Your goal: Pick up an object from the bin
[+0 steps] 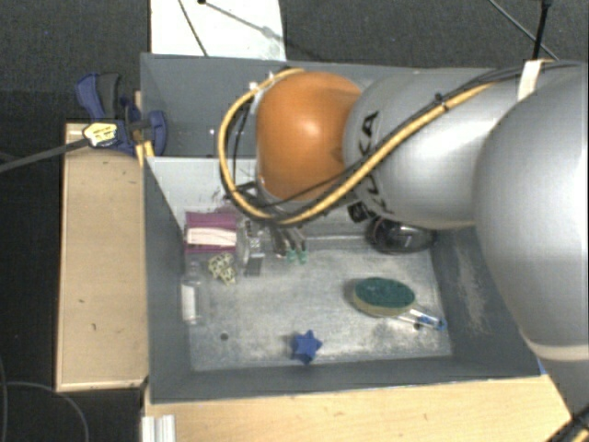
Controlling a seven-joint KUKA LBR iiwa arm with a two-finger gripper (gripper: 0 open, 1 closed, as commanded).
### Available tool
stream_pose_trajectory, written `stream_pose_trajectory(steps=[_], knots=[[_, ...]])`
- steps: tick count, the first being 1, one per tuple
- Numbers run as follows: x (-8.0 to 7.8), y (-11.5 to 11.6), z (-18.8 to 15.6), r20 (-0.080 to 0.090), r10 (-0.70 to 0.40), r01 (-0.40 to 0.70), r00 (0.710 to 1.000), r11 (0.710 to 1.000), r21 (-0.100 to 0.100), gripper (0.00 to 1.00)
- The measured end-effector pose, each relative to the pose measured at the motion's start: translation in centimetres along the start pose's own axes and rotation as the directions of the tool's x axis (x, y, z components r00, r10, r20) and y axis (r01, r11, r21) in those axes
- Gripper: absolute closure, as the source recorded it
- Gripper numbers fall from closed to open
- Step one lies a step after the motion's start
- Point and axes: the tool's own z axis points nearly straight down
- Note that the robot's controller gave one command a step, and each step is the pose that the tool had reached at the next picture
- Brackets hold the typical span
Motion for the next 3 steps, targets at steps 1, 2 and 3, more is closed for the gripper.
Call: stream_pose_trajectory(steps=[1,2,3], knots=[[0.7,2.5,-4.6,0.012,-0.215,0.215,0.977,0.977,-0.001,1.0],[2.1,-6.0,2.3,-0.002,-0.197,0.197,0.98,0.98,0.004,1.0],[2.0,-5.4,1.9,0.006,-0.201,0.201,0.98,0.98,0.0,0.0]])
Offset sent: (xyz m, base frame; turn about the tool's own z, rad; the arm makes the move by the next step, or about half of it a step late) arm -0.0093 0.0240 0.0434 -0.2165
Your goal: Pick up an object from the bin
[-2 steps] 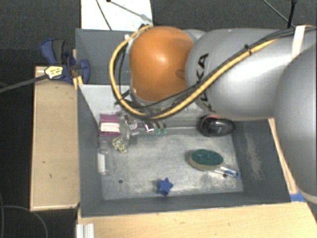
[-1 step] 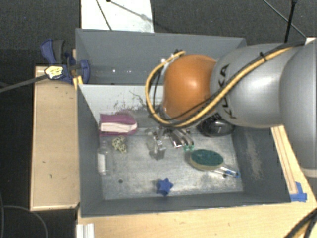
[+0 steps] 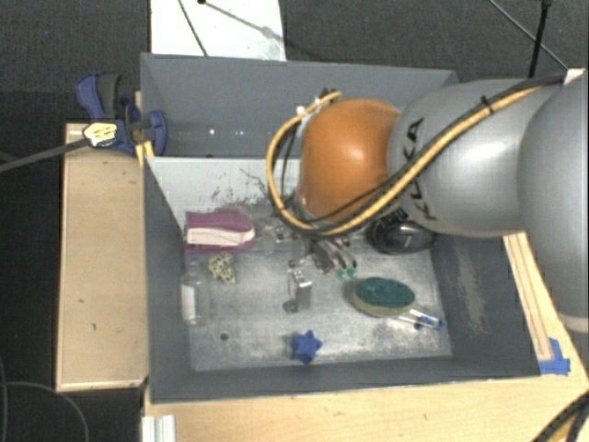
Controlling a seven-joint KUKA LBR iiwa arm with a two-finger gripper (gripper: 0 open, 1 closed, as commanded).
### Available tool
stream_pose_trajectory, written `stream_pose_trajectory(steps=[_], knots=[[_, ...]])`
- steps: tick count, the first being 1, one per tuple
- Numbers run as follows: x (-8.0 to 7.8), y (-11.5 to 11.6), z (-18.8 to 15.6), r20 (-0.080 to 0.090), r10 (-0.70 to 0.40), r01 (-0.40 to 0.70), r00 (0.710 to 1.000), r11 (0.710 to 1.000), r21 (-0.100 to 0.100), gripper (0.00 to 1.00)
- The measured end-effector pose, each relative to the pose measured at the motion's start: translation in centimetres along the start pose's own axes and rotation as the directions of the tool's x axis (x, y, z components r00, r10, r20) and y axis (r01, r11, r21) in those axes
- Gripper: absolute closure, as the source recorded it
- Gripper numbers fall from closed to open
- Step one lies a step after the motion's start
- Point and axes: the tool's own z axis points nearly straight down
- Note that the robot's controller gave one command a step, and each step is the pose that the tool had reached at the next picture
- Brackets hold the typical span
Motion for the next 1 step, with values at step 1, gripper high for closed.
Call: stream_pose_trajectory(steps=[1], knots=[[7.14,-7.23,7.59,-0.01,-0.115,0.115,0.993,0.993,0.002,0.0]])
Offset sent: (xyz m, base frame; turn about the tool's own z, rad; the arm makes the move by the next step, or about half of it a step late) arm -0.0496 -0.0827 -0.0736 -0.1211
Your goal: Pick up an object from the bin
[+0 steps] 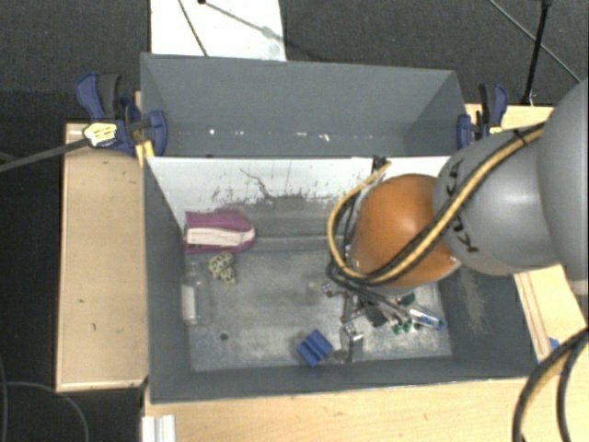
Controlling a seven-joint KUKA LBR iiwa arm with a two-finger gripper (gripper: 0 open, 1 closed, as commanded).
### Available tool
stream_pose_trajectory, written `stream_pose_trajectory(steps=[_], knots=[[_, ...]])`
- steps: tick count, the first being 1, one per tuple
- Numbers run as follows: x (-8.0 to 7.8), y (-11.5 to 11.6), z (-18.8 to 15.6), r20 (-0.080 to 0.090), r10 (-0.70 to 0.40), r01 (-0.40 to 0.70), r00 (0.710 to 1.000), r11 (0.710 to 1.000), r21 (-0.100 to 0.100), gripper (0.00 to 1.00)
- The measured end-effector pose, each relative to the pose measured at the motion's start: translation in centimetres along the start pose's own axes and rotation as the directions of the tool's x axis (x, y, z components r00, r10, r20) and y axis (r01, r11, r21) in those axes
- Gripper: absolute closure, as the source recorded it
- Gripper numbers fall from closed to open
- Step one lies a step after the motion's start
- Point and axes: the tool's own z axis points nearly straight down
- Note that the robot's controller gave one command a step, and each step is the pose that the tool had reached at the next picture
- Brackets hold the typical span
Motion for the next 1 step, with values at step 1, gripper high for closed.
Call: stream_pose_trajectory(steps=[1], knots=[[0.52,3.67,0.48,0.021,-0.045,0.045,0.999,0.999,0.002,0.0]])
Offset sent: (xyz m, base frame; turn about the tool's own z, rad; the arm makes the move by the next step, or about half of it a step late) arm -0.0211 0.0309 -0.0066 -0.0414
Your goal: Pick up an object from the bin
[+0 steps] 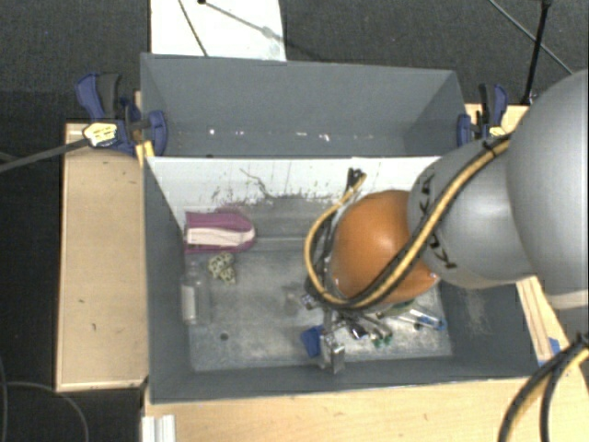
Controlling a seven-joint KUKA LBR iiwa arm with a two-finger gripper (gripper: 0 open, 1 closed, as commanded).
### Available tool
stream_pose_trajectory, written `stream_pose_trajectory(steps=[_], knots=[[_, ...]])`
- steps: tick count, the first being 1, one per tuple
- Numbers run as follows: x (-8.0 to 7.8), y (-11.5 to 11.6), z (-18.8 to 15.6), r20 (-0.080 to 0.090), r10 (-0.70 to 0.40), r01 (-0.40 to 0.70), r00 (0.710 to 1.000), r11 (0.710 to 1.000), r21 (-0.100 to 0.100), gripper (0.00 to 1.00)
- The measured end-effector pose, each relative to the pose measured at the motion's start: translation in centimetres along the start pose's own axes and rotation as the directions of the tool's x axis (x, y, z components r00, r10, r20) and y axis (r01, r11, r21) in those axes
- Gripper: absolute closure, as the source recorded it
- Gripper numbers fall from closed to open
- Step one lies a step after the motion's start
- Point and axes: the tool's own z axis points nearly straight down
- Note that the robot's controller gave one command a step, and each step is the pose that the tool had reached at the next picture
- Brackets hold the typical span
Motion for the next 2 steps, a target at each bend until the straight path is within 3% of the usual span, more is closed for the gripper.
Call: stream_pose_trajectory(steps=[1,2], knots=[[0.2,0.0,0.1,-0.008,0.007,-0.007,1.0,1.0,-0.003,1.0],[-2.0,-2.4,-15.9,-0.002,-0.008,0.008,1.0,1.0,0.0,1.0]])
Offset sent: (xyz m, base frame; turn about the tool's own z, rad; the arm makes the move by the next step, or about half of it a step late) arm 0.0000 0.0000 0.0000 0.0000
